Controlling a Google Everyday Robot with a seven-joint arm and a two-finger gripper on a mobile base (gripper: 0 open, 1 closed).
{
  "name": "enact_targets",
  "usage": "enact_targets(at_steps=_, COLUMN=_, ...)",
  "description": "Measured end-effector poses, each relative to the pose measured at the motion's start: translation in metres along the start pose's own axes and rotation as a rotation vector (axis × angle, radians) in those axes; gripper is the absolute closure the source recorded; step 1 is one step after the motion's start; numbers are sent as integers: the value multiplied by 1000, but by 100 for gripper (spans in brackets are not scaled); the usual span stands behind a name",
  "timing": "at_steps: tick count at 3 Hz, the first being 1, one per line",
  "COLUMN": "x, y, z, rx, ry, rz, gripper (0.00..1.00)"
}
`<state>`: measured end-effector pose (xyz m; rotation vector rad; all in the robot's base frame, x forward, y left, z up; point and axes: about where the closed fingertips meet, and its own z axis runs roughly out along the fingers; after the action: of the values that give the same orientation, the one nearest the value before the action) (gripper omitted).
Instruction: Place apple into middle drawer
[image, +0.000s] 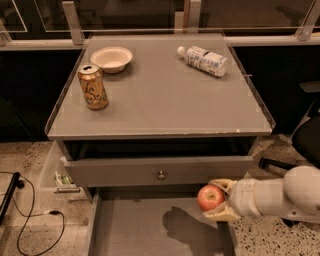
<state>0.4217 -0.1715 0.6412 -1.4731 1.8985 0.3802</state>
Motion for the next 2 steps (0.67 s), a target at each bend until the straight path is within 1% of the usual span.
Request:
enact_targets(at_steps=1, x=67, y=26, z=70, rx=-92, ry=99, rz=8, gripper=100)
enact_targets(at_steps=2, x=112, y=49, z=120, rx=-156, ry=147, rz=-13, gripper=100)
